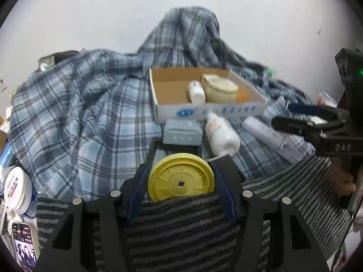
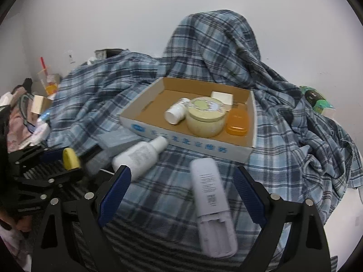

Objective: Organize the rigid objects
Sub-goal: 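Lift the yellow lid with the left tool while the right tool grasps the black square item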

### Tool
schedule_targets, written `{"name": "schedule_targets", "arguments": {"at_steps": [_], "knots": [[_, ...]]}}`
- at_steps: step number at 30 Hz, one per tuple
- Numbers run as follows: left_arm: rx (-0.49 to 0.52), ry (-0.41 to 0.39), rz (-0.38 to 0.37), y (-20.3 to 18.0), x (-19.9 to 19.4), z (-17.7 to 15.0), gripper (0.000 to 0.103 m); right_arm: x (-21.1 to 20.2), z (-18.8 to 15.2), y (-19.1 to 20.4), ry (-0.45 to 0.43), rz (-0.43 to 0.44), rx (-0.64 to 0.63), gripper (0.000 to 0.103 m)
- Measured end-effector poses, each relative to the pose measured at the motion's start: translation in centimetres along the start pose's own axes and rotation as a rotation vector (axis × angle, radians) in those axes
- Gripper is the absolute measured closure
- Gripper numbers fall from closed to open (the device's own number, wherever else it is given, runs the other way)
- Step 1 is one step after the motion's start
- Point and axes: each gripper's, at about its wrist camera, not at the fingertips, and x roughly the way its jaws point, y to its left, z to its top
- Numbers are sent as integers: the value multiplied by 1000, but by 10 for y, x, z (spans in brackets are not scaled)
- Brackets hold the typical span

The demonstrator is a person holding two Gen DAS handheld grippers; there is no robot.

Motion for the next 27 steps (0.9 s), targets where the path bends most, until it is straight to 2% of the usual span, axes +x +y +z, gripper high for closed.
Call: {"name": "schedule_targets", "arguments": {"at_steps": [4, 8, 12, 16, 19, 21, 22, 24, 27], "knots": [[-23, -84, 29, 2, -15, -2, 43, 8, 1, 26, 60, -3, -25, 12], [-68, -123, 74, 11, -22, -4, 42, 27, -1, 57, 126, -15, -95, 21], [-94, -130, 71, 17, -24, -4, 43, 50, -4, 69, 239, 57, -18, 30], [-106, -154, 87, 18, -27, -6, 43, 59, -8, 73, 252, 52, 24, 31], [-112, -162, 81, 19, -28, -6, 43, 62, -12, 85, 266, 61, -10, 44], [-125, -169, 79, 22, -30, -7, 43, 65, -15, 92, 291, 65, -48, 63], [-128, -171, 79, 22, -31, -7, 43, 68, -18, 96, 312, 73, -65, 68], [-127, -177, 79, 22, -31, -8, 42, 67, -19, 98, 300, 63, -82, 74], [-123, -185, 84, 20, -33, -8, 42, 64, -20, 95, 292, 65, -66, 74]]}}
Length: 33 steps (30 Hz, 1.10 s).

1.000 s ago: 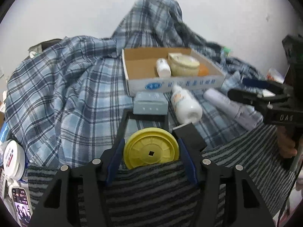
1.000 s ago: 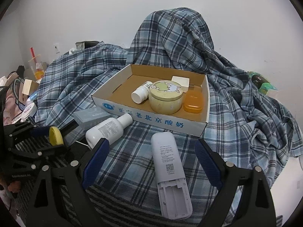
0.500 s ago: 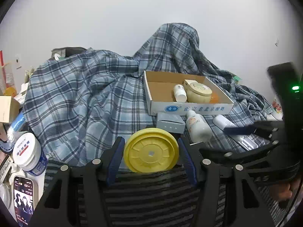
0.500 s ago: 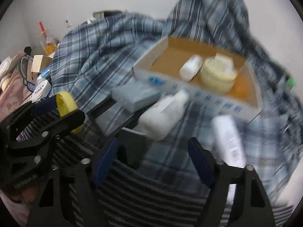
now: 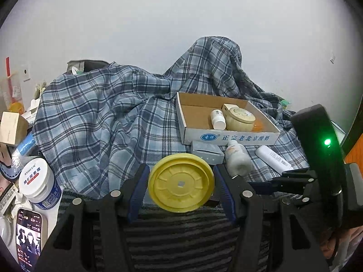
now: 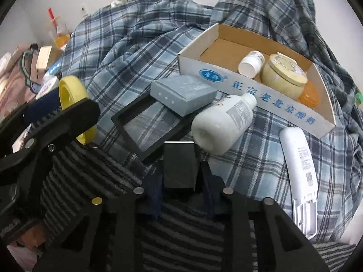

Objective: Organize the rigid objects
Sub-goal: 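Lift the yellow lid with the left tool while the right tool grasps the black square item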

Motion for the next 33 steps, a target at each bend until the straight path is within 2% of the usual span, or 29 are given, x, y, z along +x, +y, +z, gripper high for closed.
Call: {"name": "schedule_targets", "arguments": {"at_steps": [4, 7, 9, 10, 14, 18, 26, 33], "knots": [[-2, -4, -7, 1, 0, 0, 43, -15, -5, -8, -51, -33, -21, 74], [9, -17, -51, 0, -4, 0, 43, -30, -9, -21, -98, -75, -17, 74], [28, -25, -56, -5, -6, 1, 43, -43, -15, -27, -161, -165, -36, 74], [44, -28, -55, -8, -7, 1, 43, -48, -17, -29, -180, -178, -40, 74], [74, -36, -48, -16, -8, 1, 43, -62, -29, -52, -205, -172, 13, 74], [52, -37, -66, -12, -9, 1, 43, -65, -38, -71, -251, -243, 67, 74], [50, -59, -49, -13, -13, 1, 43, -75, -49, -89, -343, -215, 144, 74], [49, -56, -37, -12, -12, 1, 43, -79, -46, -92, -354, -189, 165, 74]]}}
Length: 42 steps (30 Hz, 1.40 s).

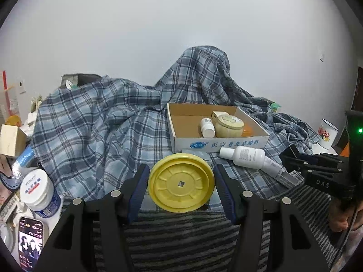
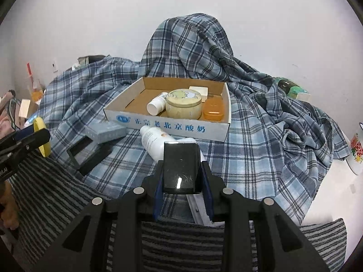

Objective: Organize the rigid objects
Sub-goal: 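Lift the yellow lid with the left tool while the right tool grasps the black square item, then carry the lid and black item over the box and release both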

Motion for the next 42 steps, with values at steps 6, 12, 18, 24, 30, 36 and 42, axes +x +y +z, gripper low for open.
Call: {"name": "schedule_targets", "arguments": {"at_steps": [6, 12, 18, 24, 30, 36, 42], "knots": [[-4, -5, -43, -5, -6, 12, 43, -21, 26, -5, -67, -11, -25, 74], [100, -73, -30, -36, -10, 49, 43, -43, 79, -8, -181, -31, -97, 74], [121, -159, -24, -56, 2, 104, 42, -41, 127, -18, -260, -37, -52, 74], [108, -243, -24, -58, 29, 148, 42, -7, 154, -28, -269, -45, -14, 74], [103, -271, -34, -54, 64, 167, 42, 32, 161, -35, -250, -56, -10, 74], [123, -219, -35, -55, 112, 163, 42, 82, 154, -45, -161, -25, 8, 74], [113, -135, -21, -45, 151, 149, 42, 116, 143, -52, -65, -2, 9, 74]]}}
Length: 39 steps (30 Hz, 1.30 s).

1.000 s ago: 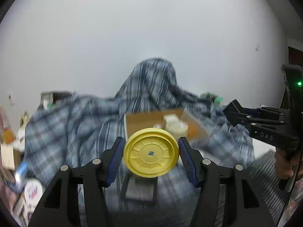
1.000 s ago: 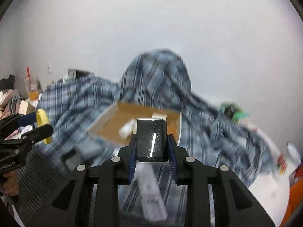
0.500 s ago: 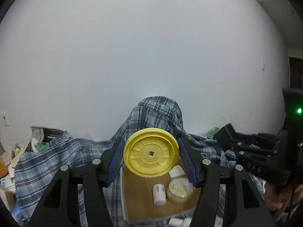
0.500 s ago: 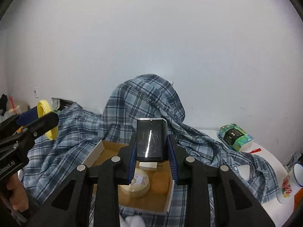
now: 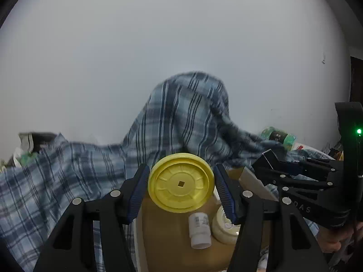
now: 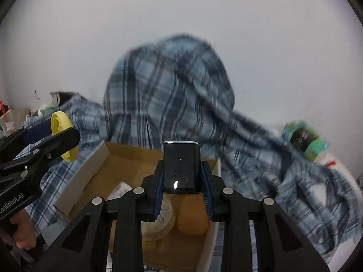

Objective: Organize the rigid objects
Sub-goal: 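Carry the lid and black item over the box and release both, then withdraw both tools from the box toward the remaining items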

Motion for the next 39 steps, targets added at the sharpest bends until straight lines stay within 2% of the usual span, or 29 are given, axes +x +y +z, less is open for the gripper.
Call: {"name": "schedule_targets", "arguments": {"at_steps": [2, 6, 7, 10, 11, 12, 13, 15, 20, 22, 23, 25, 27, 29, 34, 39], "knots": [[-11, 24, 1, 3, 8, -7, 42, 10, -3, -4, 45, 14, 22, 74], [-18, 65, 11, 6, 21, -16, 41, 19, -8, -10, 75, 8, 45, 74], [-15, 72, 12, 5, 23, -17, 34, 21, -8, -11, 76, 5, 45, 74], [-17, 90, 4, 5, 24, -19, 25, 23, -9, -11, 77, 1, 29, 73], [-19, 86, 18, 5, 23, -19, 22, 22, -9, -10, 79, 2, 21, 65], [-16, 77, 22, 4, 20, -18, 17, 21, -8, -10, 77, 2, 17, 51], [-13, 73, 21, 4, 19, -18, 17, 18, -6, -10, 68, 1, 18, 46], [-18, 58, 23, 4, 14, -14, 17, 7, -2, -12, 40, 4, 27, 44], [-35, -8, 29, 5, -18, 6, 17, -37, 10, -10, -36, 1, 20, 44], [-7, -35, 61, 0, -36, 14, 15, -56, 12, -7, -64, -3, 16, 44], [16, -45, 85, -3, -47, 17, 14, -65, 11, -6, -77, 1, 16, 43], [34, -86, 83, -5, -74, 20, 0, -81, 7, -4, -106, -7, 19, 43], [30, -102, 93, -4, -94, 20, 0, -98, 2, -1, -149, -21, 22, 43], [28, -114, 102, -5, -111, 18, 0, -114, -4, 3, -180, -24, 18, 43], [36, -151, 84, -10, -143, 2, 0, -135, -18, 9, -194, 23, 22, 34], [54, -111, 61, -15, -148, -22, 0, -133, -41, 13, -224, 28, 30, 34]]}}
